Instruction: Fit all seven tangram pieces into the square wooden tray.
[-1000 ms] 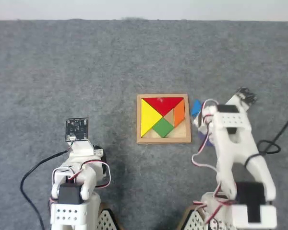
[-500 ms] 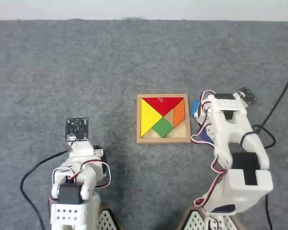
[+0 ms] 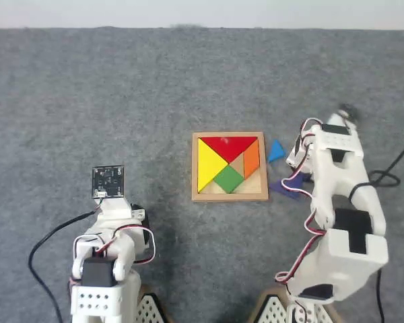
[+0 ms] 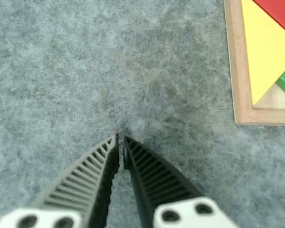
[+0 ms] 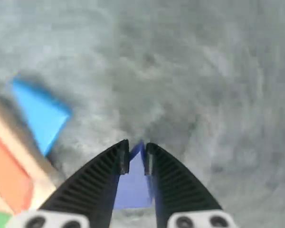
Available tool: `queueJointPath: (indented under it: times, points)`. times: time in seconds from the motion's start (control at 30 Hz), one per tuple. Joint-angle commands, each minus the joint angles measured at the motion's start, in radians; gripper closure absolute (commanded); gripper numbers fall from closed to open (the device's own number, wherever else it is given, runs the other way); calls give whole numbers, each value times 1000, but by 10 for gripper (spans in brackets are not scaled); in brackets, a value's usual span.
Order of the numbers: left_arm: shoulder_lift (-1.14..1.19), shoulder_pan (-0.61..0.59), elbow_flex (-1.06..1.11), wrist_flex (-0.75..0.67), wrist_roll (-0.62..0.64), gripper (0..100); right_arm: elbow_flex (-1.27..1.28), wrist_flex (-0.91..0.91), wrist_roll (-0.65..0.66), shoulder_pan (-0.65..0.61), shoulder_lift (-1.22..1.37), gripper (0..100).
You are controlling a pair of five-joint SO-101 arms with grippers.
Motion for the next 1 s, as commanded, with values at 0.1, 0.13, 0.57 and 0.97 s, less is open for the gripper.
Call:
queueJointPath:
  times: [0.1,0.13,0.57,0.97]
  points:
    - [-20,-6,-13,5,-15,986,-133,-12,390,-41,-22,957]
    - [-20,-6,-13,5,-15,986,-143,-12,390,-41,-27,957]
    - [-20,-6,-13,5,-15,986,-135,205,52,-168,-22,775]
    - [-20,-6,-13,5,-15,986,-138,71,-365,-120,87,808]
